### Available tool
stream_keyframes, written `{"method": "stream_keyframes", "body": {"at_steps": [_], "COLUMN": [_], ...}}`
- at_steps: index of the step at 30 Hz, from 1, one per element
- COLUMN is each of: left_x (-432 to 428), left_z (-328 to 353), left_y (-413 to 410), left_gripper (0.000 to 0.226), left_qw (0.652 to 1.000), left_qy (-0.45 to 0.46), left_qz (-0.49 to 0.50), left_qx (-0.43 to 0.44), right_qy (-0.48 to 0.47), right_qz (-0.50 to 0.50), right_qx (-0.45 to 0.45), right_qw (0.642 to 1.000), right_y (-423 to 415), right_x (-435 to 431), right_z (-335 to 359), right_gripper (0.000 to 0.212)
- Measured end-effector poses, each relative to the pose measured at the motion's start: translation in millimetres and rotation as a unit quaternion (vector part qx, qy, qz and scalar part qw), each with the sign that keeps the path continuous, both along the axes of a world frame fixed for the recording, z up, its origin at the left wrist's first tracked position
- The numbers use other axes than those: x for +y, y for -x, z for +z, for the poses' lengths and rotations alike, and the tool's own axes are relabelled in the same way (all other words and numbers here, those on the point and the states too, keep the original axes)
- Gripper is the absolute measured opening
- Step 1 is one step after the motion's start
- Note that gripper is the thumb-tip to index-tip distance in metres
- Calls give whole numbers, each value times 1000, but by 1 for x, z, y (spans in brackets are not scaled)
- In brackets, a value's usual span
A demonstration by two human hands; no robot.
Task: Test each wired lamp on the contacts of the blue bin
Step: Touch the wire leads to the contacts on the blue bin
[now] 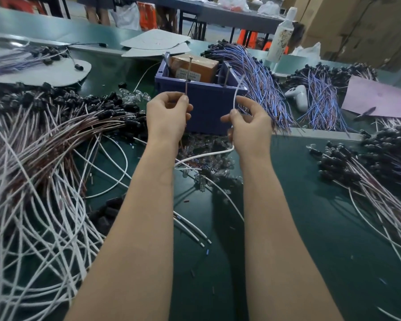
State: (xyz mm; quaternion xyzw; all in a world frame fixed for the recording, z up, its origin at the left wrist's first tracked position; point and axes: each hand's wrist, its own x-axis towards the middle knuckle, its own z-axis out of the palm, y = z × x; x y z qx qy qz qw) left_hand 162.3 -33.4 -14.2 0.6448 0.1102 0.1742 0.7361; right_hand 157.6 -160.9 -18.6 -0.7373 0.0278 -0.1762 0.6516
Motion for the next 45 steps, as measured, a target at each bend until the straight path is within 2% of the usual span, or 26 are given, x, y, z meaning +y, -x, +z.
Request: {"method": "stream_keyframes", "body": {"at_steps": [5, 11, 45], "left_x": [1, 2, -1], "left_z": [0, 1, -4], "left_y": [-2, -3, -3], "left_gripper": [11, 14, 11], "left_qw": [1000, 999, 999], "left_qy": [1, 1, -8], "left_qz": [16, 33, 7], "left_qx": [-18, -35, -33], "right_qy": [32, 33, 27], "right_qz": [8, 31, 40], "right_qx": [-5, 17, 16], "right_qw": [999, 999, 999], "right_y": [1, 0, 1], "right_x": [3, 2, 4], "right_z": [4, 5, 6], "right_gripper": [23, 33, 30]}}
